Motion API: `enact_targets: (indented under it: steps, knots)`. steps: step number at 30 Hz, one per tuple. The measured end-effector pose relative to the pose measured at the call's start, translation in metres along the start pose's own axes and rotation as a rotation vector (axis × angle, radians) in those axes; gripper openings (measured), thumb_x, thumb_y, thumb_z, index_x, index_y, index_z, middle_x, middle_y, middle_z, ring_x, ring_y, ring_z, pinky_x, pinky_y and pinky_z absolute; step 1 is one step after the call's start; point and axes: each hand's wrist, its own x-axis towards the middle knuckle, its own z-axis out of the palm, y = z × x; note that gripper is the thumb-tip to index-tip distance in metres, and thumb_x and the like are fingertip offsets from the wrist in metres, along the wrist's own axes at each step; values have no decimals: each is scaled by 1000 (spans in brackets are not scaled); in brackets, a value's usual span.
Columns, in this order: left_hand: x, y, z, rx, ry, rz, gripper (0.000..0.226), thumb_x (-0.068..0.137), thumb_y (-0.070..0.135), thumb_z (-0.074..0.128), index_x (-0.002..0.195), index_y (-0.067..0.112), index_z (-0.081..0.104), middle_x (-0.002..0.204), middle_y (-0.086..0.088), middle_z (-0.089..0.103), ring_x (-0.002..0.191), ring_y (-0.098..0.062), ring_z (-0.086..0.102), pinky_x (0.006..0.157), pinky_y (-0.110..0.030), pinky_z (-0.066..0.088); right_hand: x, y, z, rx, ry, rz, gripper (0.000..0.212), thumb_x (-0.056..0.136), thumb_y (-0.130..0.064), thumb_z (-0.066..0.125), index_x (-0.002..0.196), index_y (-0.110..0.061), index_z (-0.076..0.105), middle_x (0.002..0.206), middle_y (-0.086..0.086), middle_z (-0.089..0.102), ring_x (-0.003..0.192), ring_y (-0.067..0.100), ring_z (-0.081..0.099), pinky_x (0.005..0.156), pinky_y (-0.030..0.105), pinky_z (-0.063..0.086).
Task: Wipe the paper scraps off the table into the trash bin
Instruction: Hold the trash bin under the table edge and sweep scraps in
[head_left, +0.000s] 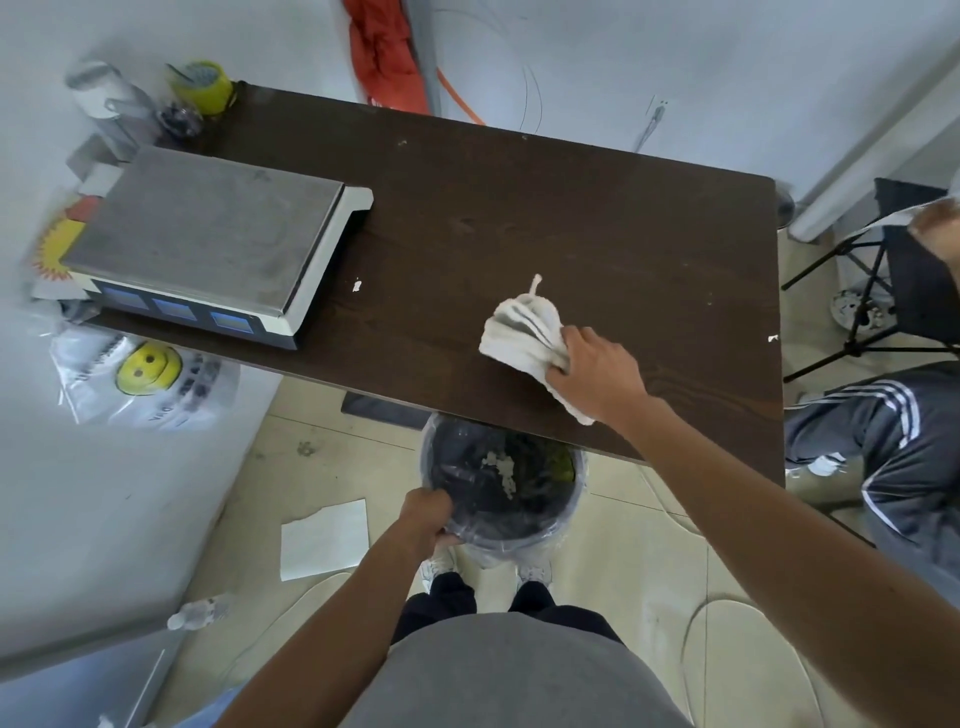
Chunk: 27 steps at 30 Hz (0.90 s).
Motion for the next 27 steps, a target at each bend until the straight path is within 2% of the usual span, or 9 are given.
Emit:
enact_targets:
  steps: [2, 6, 10, 15, 19, 22, 27]
  knots:
    - [0, 0, 0, -1, 4, 1, 32, 99, -3, 43, 127, -1, 57, 115, -22, 67, 85, -34, 71, 44, -28, 57, -3, -2, 12, -35, -120, 31, 48, 95, -42, 48, 133, -13, 43, 119, 11, 57, 103, 34, 61, 83, 40, 46]
    - [5, -1, 2, -1, 12, 7, 36, 97, -2, 41, 129, -2, 57, 119, -23, 65, 91, -38, 71, 46, -30, 58, -33, -22, 45, -82, -192, -135, 46, 94, -49, 48, 125, -15, 47, 116, 9, 58, 100, 31, 63, 82, 40, 49]
    - [1, 0, 2, -3, 17, 5, 35, 96, -3, 43, 128, -3, 57, 122, -26, 63, 96, -43, 69, 44, -31, 57, -53, -35, 57, -54, -303, -234, 45, 90, -44, 51, 126, -17, 52, 112, 8, 59, 100, 30, 62, 84, 37, 47]
    - [1, 1, 0, -1, 31, 2, 36, 94, -7, 41, 127, -5, 56, 121, -27, 63, 96, -43, 69, 46, -34, 59, -45, -31, 40, 3, -204, -256, 40, 88, -44, 54, 117, -18, 56, 103, 5, 61, 93, 29, 63, 80, 35, 47]
    - [2, 2, 0, -4, 31, 3, 39, 93, -6, 42, 129, -4, 55, 116, -22, 65, 99, -41, 69, 57, -41, 64, -14, -5, 14, 24, -143, -118, 39, 90, -44, 54, 118, -18, 54, 106, 6, 59, 97, 31, 62, 82, 37, 47]
    - [-2, 4, -1, -19, 32, 6, 37, 94, -6, 44, 129, -4, 56, 112, -21, 66, 96, -37, 69, 52, -34, 62, 9, 13, 3, 63, -149, -17, 38, 92, -42, 53, 120, -17, 53, 109, 6, 58, 101, 31, 60, 81, 36, 44]
    - [-5, 8, 3, -19, 34, -17, 26, 97, -7, 45, 120, -4, 56, 108, -24, 66, 88, -36, 70, 43, -31, 58, 33, 37, -12, 55, -94, 7, 28, 92, -37, 50, 112, -18, 54, 103, 3, 57, 95, 29, 61, 75, 35, 41]
